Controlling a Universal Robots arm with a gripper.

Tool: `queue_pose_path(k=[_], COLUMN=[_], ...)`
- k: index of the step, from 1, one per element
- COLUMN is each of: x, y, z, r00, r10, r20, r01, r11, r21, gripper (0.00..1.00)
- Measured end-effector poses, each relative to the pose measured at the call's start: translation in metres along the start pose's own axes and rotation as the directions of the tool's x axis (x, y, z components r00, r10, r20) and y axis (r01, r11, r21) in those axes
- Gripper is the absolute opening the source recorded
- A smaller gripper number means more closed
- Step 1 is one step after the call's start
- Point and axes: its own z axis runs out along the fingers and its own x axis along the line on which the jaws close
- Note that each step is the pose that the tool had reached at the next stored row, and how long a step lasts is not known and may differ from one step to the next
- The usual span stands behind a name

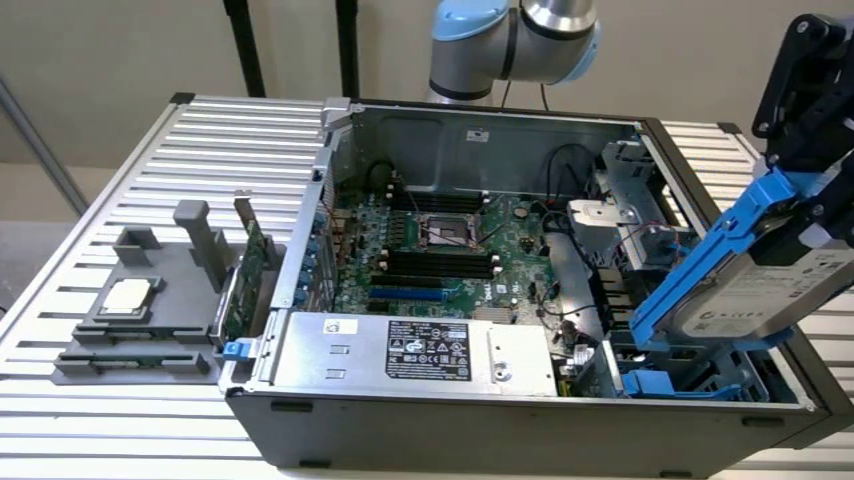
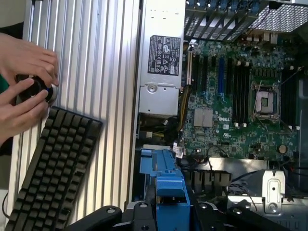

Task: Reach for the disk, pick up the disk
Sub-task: 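Pick up the disk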

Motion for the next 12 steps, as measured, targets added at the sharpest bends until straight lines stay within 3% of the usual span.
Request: queue_pose_path(k=[5, 12], x=[0.0009, 0.0007], y=[-0.0069, -0.0083], z=[0.0085, 0.0094], r00=[1.0000, 1.0000], r10=[0.002, 0.002], r20=[0.0004, 0.0003], r01=[-0.002, -0.002], r11=[1.0000, 1.0000], r21=[0.0001, 0.0002], gripper=[0.33, 0.33])
